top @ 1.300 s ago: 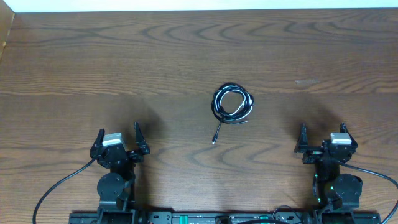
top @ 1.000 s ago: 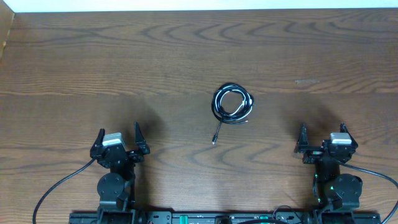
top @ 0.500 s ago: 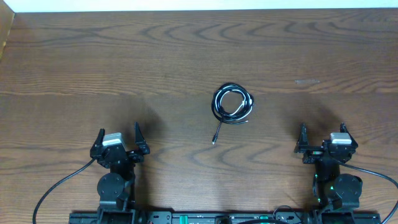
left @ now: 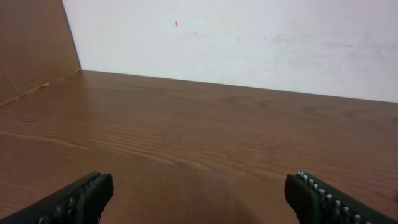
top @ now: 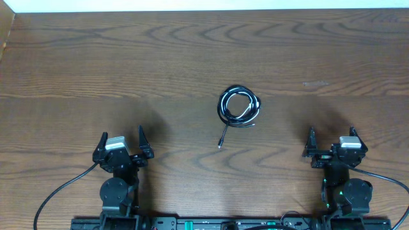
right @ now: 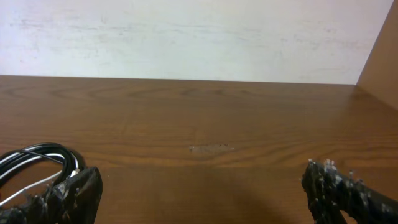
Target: Untangle cables
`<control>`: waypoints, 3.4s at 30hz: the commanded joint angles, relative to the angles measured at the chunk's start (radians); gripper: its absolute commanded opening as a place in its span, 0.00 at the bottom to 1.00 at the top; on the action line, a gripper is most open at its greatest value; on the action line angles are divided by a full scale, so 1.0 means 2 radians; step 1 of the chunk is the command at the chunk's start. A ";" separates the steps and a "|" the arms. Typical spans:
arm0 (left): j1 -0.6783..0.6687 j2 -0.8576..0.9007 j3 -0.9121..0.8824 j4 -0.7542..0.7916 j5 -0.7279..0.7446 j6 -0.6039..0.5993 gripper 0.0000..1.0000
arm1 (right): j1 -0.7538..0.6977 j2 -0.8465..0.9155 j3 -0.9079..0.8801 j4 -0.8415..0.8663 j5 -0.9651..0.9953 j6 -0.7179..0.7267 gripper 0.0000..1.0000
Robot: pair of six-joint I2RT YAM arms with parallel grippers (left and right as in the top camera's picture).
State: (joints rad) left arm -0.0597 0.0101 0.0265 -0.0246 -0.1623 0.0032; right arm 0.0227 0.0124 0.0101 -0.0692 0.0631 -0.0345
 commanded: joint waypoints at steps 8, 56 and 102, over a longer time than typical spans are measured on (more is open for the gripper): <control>0.002 -0.002 -0.011 -0.017 -0.001 0.000 0.94 | 0.002 -0.003 -0.002 0.000 -0.001 -0.006 0.99; 0.002 -0.002 0.102 -0.149 0.077 0.001 0.94 | 0.002 -0.003 -0.002 0.000 -0.001 -0.006 0.99; 0.002 0.331 0.528 -0.353 0.104 0.045 0.98 | 0.002 -0.003 -0.002 0.003 -0.001 -0.006 0.99</control>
State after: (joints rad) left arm -0.0597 0.6762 1.0565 -0.7300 0.0402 0.0853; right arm 0.0227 0.0120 0.0097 -0.0692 0.0628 -0.0349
